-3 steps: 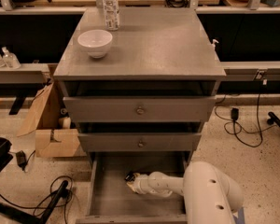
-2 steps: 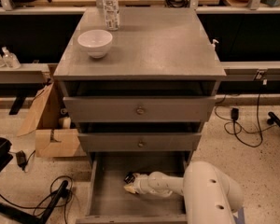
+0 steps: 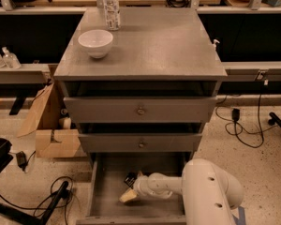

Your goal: Pick rxbar chocolate from bottom drawer and place on counter

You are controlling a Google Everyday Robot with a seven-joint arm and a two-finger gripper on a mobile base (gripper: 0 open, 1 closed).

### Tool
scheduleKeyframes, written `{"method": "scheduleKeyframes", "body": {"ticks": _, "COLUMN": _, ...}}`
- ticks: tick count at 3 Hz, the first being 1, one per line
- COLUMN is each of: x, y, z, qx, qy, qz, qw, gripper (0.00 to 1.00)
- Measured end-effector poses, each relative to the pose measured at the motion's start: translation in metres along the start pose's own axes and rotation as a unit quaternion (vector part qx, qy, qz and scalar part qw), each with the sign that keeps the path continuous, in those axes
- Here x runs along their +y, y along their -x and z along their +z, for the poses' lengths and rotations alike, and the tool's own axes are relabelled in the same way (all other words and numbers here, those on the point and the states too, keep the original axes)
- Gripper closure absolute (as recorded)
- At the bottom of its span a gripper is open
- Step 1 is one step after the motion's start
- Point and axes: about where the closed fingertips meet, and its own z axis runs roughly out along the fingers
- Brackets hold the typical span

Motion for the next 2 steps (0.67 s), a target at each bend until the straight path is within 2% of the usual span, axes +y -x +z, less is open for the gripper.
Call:
{"method": "scheduleKeyframes", "body": {"ticks": 1, "x": 0.0000, "y": 0.0000, "z": 0.0000, "qx": 0.000, "qy": 0.000, "qz": 0.000, "qw": 1.0000, "gripper": 0.00}}
{"method": "scheduleKeyframes", "body": {"ticks": 2, "x": -0.0006, "y": -0.0052, "z": -0.0009, "qx": 0.014, "qy": -0.011, "qz": -0.003, "qw": 0.9998, "gripper": 0.00}}
